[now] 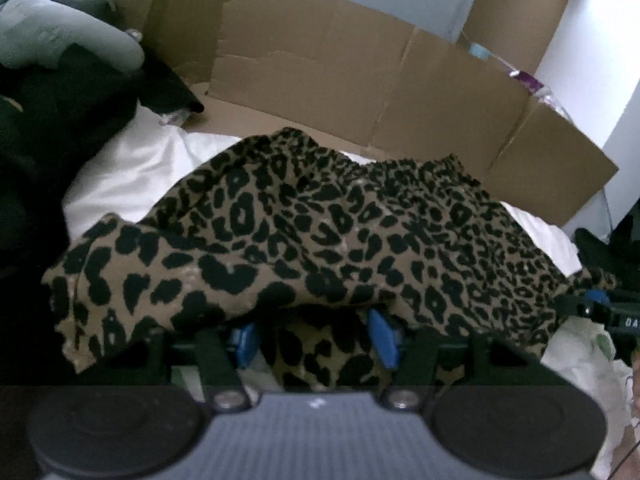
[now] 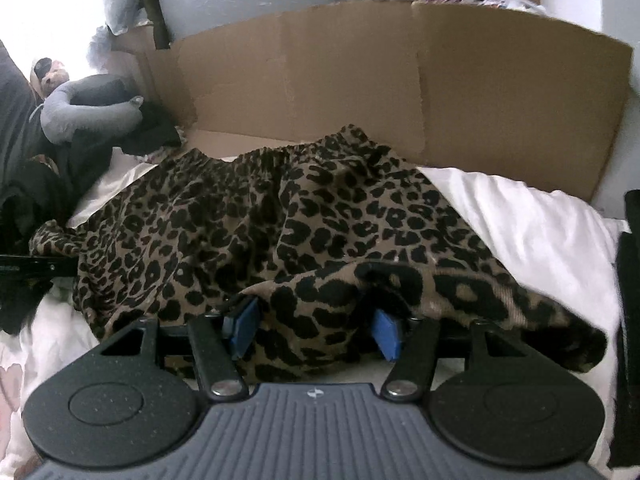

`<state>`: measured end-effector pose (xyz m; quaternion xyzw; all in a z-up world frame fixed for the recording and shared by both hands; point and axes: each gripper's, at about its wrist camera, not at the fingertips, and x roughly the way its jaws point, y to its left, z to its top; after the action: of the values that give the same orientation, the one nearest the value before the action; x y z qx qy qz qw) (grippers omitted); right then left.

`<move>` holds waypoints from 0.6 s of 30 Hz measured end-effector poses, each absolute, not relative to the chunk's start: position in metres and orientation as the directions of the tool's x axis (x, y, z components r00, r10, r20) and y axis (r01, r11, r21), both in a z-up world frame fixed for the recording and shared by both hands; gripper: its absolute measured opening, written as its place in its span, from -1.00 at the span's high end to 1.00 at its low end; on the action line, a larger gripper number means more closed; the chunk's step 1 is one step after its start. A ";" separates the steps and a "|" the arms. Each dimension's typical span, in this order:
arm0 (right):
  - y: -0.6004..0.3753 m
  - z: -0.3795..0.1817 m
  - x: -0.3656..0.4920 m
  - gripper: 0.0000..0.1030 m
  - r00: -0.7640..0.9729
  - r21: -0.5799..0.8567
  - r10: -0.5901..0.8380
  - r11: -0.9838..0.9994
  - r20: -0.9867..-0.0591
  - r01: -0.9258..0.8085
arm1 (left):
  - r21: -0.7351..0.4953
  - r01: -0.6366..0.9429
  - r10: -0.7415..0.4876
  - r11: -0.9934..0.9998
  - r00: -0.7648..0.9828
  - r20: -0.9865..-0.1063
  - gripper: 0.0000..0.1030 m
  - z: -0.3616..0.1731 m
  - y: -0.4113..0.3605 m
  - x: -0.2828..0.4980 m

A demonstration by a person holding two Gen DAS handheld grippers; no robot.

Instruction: Fold clothes

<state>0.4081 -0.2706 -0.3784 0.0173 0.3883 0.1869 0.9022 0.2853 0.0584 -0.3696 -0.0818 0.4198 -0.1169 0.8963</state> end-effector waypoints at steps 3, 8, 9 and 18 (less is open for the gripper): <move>-0.267 -0.386 0.419 -0.12 0.604 0.180 0.354 0.927 -0.714 -0.330 | -0.242 0.140 -0.277 0.960 0.598 -0.752 -0.15 -0.379 0.056 0.293; -0.261 -0.403 0.433 -0.11 0.548 0.191 0.347 0.927 -0.761 -0.322 | -0.239 0.119 -0.263 0.964 0.572 -0.777 -0.21 -0.389 0.053 0.295; -0.260 -0.404 0.432 -0.11 0.543 0.194 0.347 0.927 -0.765 -0.320 | -0.248 0.107 -0.264 0.963 0.566 -0.781 -0.27 -0.390 0.053 0.292; -0.252 -0.415 0.409 -0.20 0.500 0.197 0.332 0.932 -0.800 -0.303 | -0.261 0.029 -0.236 0.965 0.534 -0.812 -0.33 -0.399 0.051 0.270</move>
<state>0.4094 -0.2517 -0.4151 0.0155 0.4650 0.1832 0.8660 0.2705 0.0512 -0.3994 -0.1086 0.4767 -0.0761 0.8690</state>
